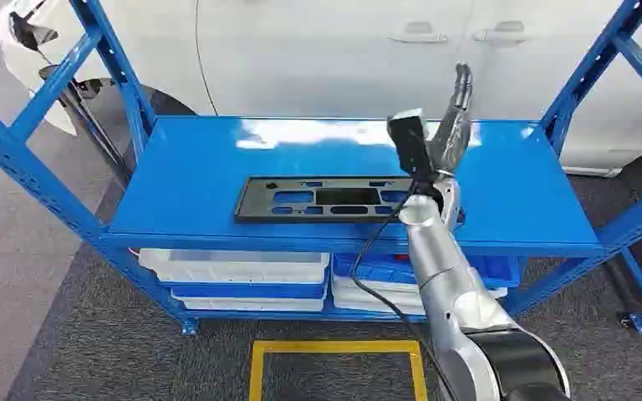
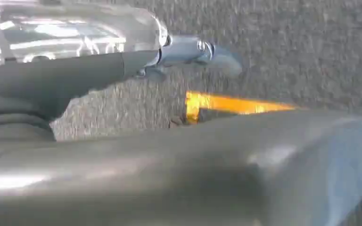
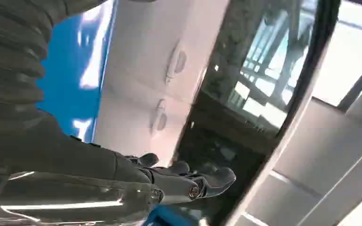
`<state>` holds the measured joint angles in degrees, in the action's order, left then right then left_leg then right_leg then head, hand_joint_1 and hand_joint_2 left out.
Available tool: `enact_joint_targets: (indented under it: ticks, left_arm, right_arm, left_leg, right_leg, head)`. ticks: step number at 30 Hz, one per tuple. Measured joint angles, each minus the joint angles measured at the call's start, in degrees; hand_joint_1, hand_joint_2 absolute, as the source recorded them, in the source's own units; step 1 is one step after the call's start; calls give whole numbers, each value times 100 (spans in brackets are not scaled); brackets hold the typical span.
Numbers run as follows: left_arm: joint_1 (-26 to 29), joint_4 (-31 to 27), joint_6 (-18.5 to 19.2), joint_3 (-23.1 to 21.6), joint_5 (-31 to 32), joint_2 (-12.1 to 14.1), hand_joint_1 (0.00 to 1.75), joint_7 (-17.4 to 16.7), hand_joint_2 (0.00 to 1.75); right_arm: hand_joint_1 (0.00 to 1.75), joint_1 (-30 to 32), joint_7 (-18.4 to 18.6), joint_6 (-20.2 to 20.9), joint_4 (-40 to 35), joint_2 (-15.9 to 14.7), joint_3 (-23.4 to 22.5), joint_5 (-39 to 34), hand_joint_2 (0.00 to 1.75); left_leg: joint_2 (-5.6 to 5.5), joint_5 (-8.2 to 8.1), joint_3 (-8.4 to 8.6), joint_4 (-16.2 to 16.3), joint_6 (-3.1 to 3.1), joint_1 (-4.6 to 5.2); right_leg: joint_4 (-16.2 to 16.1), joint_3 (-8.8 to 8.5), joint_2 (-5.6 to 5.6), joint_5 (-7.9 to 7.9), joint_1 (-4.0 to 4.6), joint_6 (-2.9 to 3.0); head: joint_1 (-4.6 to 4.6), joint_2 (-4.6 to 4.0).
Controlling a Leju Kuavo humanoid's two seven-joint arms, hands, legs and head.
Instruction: Take the parts from the cabinet and place them on the table.
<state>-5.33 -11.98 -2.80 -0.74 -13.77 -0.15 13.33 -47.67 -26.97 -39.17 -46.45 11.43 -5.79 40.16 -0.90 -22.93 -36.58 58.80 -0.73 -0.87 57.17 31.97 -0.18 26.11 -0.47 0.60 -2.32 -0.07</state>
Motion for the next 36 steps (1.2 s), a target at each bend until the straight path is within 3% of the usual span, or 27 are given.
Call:
enact_joint_targets:
  ticks: [1, 3, 4, 5, 6, 7, 9, 10, 13, 15, 16, 18, 19, 20, 21, 22, 24, 25, 26, 28, 30, 31, 32, 33, 34, 35, 36]
  left_arm:
    - [-5, 0, 2, 20, 9, -4, 0, 7, 0]
    - [-6, 0, 9, 59, 24, -15, 0, 22, 0]
    - [-3, 0, 7, 70, 26, -18, 0, 26, 0]
    - [-1, 0, 7, 79, 28, -17, 0, 28, 0]
    - [-2, 0, 7, 87, 30, -17, 0, 30, 0]
    - [-3, 0, 7, 96, 31, -17, 0, 33, 0]
    - [-2, 0, 7, 107, 31, -17, 0, 39, 0]
    - [-7, 2, 7, 109, 31, -18, 0, 39, 0]
    - [-15, 2, 7, 111, 33, -17, 0, 41, 0]
    - [-14, 0, 7, 114, 33, -42, 0, 41, 0]
    - [-24, 0, 7, 116, 33, -37, 0, 44, 0]
    - [-40, 0, 7, 116, 33, -42, 0, 44, 0]
    - [-40, 0, 7, 116, 33, -46, 0, 44, 0]
    - [-36, 0, 7, 116, 33, -48, 0, 44, 0]
    - [-30, 0, 7, 116, 31, -52, 0, 44, 0]
    - [-30, 0, 7, 116, 33, -61, 0, 44, 0]
    - [-32, 0, 7, 116, 31, -63, 0, 44, 0]
    - [-33, 0, 7, 116, 31, -63, 0, 44, 0]
    - [-46, 2, 7, 118, 33, -63, 0, 42, 0]
    - [-46, 0, 7, 118, 31, -63, 0, 44, 0]
    - [-44, 0, 7, 118, 39, -61, 0, 42, 0]
    - [-47, 0, 7, 118, 48, -66, 0, 48, 0]
    - [-48, 2, 9, 120, 57, -70, 0, 50, 0]
    - [-45, 2, 9, 127, 61, -68, 0, 52, 0]
    - [-36, 0, 9, 146, 63, -68, 0, 55, 0]
    - [-27, 0, 13, 164, 66, -68, 0, 55, 0]
    - [-19, 2, 17, 181, 74, -66, 0, 55, 0]
  right_arm:
    - [0, 33, 79, 82, -201, -2, 9, -203, 175]
    - [0, 172, 175, 210, -532, -22, 96, -571, 175]
    - [0, 262, 195, 241, -653, -31, 153, -649, 175]
    - [0, 344, 212, 256, -749, -35, 210, -696, 175]
    - [0, 402, 215, 261, -836, -39, 251, -727, 175]
    - [0, 434, 215, 261, -908, -42, 280, -738, 175]
    - [0, 456, 217, 263, -1036, -48, 328, -740, 175]
    - [0, 454, 217, 267, -1064, -59, 343, -742, 175]
    - [0, 517, 228, 263, -1177, -70, 389, -760, 175]
    - [0, 519, 228, 256, -1261, -74, 413, -766, 175]
    - [0, 500, 223, 252, -1287, -81, 417, -766, 175]
    - [0, 511, 223, 252, -1293, -103, 417, -768, 175]
    - [0, 551, 225, 252, -1293, -116, 417, -773, 175]
    - [0, 580, 225, 252, -1293, -125, 417, -773, 175]
    - [0, 591, 225, 252, -1293, -127, 417, -773, 175]
    - [0, 587, 227, 252, -1298, -129, 419, -773, 175]
    - [0, 577, 225, 252, -1328, -142, 420, -773, 175]
    - [0, 567, 225, 252, -1328, -149, 420, -773, 175]
    - [0, 570, 225, 252, -1331, -149, 424, -775, 175]
    - [0, 588, 228, 252, -1331, -159, 426, -775, 175]
    - [0, 574, 173, 325, -1348, -166, 441, -953, 175]
    - [0, 577, 128, 482, -1380, -166, 476, -1162, 175]
    - [0, 598, 85, 695, -1435, -166, 513, -1406, 175]
    - [0, 649, 46, 1086, -1495, -166, 544, -1767, 175]
    - [0, 733, -19, 1826, -1586, -168, 596, -2353, 175]
    - [0, 815, -48, 2458, -1662, -170, 636, -2811, 175]
    - [0, 916, -78, 3317, -1761, -192, 708, -3341, 175]
  left_leg:
    - [25, -184, -122, 266, -11, 7]
    - [45, -589, -553, 1178, -46, -7]
    - [47, -704, -765, 1581, -58, -7]
    - [47, -672, -866, 1718, -61, -7]
    - [47, -517, -820, 1566, -53, -6]
    - [47, -287, -666, 1225, -35, -6]
    - [56, 261, -155, 110, 38, 5]
    - [58, 140, -55, 46, 61, 53]
    - [48, 69, -57, -41, 126, 68]
    - [50, 77, 30, -138, 162, 5]
    - [51, 60, 61, -160, 196, 5]
    - [54, 30, 84, -160, 220, 6]
    - [53, 16, 92, -159, 223, 6]
    - [50, 2, 102, -153, 220, 6]
    - [46, -13, 119, -149, 213, 5]
    - [40, -35, 142, -136, 199, 5]
    - [31, -92, 198, -102, 142, -5]
    - [28, -115, 197, -89, 108, 18]
    - [29, -125, 178, -64, 80, 28]
    - [32, -108, 186, -95, 19, 19]
    - [42, -154, 174, -73, -49, -2]
    - [58, -271, 131, 97, -66, -2]
    - [58, -471, -22, 449, -78, -3]
    - [58, -684, -235, 904, -89, -6]
    - [58, -883, -485, 1416, -93, -5]
    - [58, -943, -627, 1686, -87, -4]
    - [58, -868, -668, 1724, -66, 1]
  right_leg:
    - [-9, -10, 3, 2, -9, 37]
    - [-8, -27, 8, 26, 10, 76]
    - [-3, -34, 14, 39, 20, 88]
    - [-1, -48, 26, 57, 28, 89]
    - [3, -74, 35, 80, 32, 80]
    - [7, -106, 42, 109, 33, 70]
    - [19, -203, 40, 207, 34, 36]
    - [24, -196, 35, 235, 67, 2]
    - [9, -175, 30, 254, 39, -81]
    - [48, -210, 31, 345, 33, -142]
    - [260, -117, 32, 449, 37, -170]
    - [1188, 399, 32, 846, 8, -213]
    - [1630, 672, 31, 971, 1, -231]
    - [1860, 856, 31, 956, -11, -244]
    - [1772, 885, 30, 784, -30, -253]
    - [1448, 781, 28, 514, -42, -254]
    - [371, 343, 21, -119, -52, -247]
    - [181, 248, 26, -63, -35, -229]
    - [125, 265, 39, -88, -15, -166]
    - [145, 278, 48, -75, 14, -103]
    - [83, 235, 42, -114, -24, -2]
    - [76, 216, 38, -105, -21, 27]
    - [77, 208, 35, -96, -16, 58]
    - [77, 201, 32, -87, 2, 80]
    - [79, 197, 33, -77, 23, 95]
    - [82, 194, 36, -72, 41, 103]
    - [84, 183, 44, -62, 65, 118]
  head:
    - [-2, 0]
    - [-2, 0]
    - [-2, 0]
    - [-2, 0]
    - [-2, 0]
    - [-2, 0]
    - [-2, 0]
    - [0, 0]
    - [0, 0]
    - [0, 2]
    - [0, 2]
    - [0, 0]
    - [0, 2]
    - [0, 0]
    - [0, 2]
    - [0, 2]
    - [0, 0]
    - [0, 0]
    - [-2, 2]
    - [0, 0]
    - [-2, 2]
    - [-2, 0]
    - [-2, 0]
    - [-2, 0]
    - [-2, 0]
    - [-2, 0]
    - [-2, 0]
